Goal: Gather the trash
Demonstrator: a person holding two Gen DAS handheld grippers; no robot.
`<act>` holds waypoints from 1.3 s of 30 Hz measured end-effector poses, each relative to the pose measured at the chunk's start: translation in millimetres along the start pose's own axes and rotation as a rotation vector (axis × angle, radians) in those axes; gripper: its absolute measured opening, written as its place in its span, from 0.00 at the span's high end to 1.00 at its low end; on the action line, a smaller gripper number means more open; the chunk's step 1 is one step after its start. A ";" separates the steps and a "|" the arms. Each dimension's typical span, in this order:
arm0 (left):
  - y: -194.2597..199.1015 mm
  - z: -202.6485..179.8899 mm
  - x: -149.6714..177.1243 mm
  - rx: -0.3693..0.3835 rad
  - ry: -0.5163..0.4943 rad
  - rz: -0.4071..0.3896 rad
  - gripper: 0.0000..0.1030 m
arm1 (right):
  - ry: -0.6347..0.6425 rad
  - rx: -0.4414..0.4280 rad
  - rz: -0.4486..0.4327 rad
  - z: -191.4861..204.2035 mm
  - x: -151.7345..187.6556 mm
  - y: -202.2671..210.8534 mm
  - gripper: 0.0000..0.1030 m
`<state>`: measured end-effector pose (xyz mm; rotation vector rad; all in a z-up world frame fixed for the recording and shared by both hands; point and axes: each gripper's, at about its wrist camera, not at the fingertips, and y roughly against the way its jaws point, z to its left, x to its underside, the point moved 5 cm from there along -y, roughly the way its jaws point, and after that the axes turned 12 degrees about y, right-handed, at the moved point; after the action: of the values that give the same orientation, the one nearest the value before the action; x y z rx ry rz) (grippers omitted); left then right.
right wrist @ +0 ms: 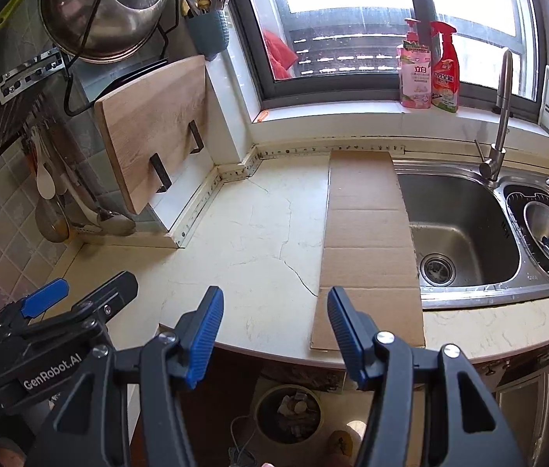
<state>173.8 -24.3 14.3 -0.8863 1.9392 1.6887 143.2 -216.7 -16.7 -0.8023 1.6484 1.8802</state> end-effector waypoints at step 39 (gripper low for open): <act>-15.3 -3.5 3.9 -0.041 -0.001 0.022 0.01 | 0.029 -0.016 0.029 -2.2 -1.9 -13.9 0.45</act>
<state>182.0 -29.4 1.4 -0.8817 1.9270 1.7471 154.6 -217.1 -25.1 -0.8203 1.6737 1.9124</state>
